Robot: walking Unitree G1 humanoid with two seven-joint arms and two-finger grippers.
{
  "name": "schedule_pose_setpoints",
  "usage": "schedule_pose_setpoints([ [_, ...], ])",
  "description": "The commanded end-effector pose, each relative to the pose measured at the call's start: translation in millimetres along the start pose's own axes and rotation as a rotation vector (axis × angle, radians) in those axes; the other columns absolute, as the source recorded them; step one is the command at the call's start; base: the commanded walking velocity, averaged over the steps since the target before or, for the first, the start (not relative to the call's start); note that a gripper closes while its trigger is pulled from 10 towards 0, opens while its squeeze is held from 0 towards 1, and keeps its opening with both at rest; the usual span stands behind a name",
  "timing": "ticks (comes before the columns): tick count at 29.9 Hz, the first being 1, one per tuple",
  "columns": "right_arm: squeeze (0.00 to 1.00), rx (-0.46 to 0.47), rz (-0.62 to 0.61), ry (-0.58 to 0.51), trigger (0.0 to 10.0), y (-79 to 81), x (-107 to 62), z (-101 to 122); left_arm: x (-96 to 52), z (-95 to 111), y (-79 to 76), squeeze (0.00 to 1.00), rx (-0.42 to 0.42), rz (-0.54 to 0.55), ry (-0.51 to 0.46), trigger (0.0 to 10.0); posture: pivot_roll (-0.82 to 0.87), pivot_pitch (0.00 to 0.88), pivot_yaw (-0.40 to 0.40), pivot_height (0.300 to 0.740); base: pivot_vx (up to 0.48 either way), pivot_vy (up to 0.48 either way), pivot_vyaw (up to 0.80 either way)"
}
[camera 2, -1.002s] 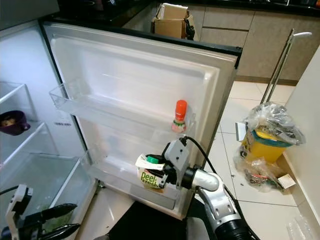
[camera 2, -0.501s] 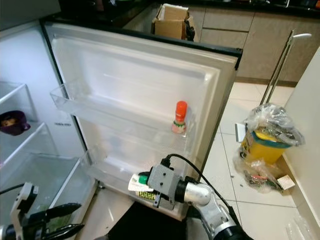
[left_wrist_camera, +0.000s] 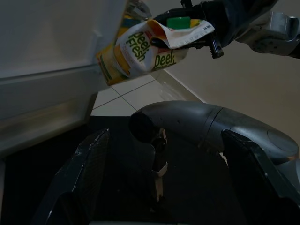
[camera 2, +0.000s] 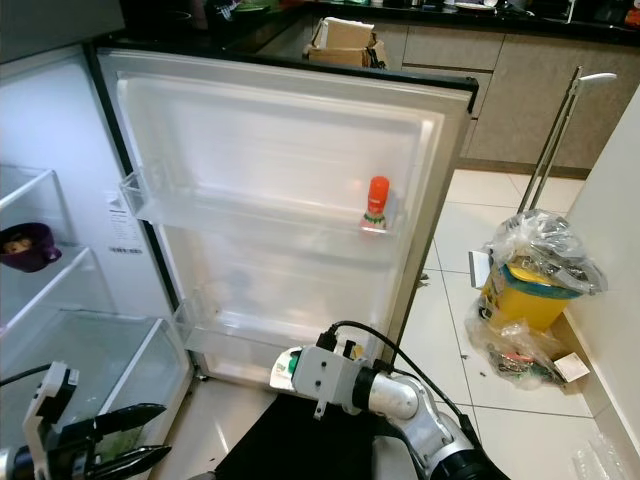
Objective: Restocking fridge
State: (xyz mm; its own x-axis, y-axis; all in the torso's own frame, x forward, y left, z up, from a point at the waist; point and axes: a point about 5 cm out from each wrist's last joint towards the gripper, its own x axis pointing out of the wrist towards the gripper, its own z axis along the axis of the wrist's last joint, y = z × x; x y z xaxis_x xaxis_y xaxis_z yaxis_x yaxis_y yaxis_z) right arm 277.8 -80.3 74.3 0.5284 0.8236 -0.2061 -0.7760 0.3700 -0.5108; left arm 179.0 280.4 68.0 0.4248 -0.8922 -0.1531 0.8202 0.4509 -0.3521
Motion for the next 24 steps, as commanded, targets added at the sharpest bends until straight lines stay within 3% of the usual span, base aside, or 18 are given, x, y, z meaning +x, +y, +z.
schedule_pose_setpoints([
  [1, 0.00, 0.009, -0.082, -0.059, 10.0, -15.6, 0.7, 8.3, 2.5, 0.6, -0.9, 0.00, -0.001, -0.010, 0.004, 10.0, -0.02, 0.011, -0.056, 0.551, 0.000, 0.000, 0.00],
  [8, 0.00, 0.088, -0.183, -0.126, 10.0, -29.6, 0.4, 14.6, 4.1, 1.2, -1.2, 0.00, -0.001, -0.014, 0.004, 10.0, -0.03, 0.013, -0.055, 0.551, 0.000, 0.000, 0.00],
  [10, 0.00, 0.207, -0.298, -0.179, 10.0, -43.7, -1.9, 16.2, 6.3, 1.6, -1.5, 0.00, -0.002, -0.020, 0.002, 10.0, -0.03, 0.015, -0.054, 0.551, 0.000, 0.000, 0.00],
  [15, 0.00, 0.306, -0.414, -0.237, 10.0, -55.7, -7.8, 12.3, 8.2, 2.9, -1.9, 0.00, 0.000, -0.027, 0.001, 10.0, -0.03, 0.020, -0.050, 0.551, 0.000, 0.000, 0.00],
  [24, 0.00, 0.424, -0.449, -0.240, 10.0, -48.9, -8.0, -1.9, 9.2, 5.0, -2.5, 0.00, 0.004, -0.038, 0.000, 10.0, -0.02, 0.030, -0.046, 0.551, 0.000, 0.000, 0.00],
])
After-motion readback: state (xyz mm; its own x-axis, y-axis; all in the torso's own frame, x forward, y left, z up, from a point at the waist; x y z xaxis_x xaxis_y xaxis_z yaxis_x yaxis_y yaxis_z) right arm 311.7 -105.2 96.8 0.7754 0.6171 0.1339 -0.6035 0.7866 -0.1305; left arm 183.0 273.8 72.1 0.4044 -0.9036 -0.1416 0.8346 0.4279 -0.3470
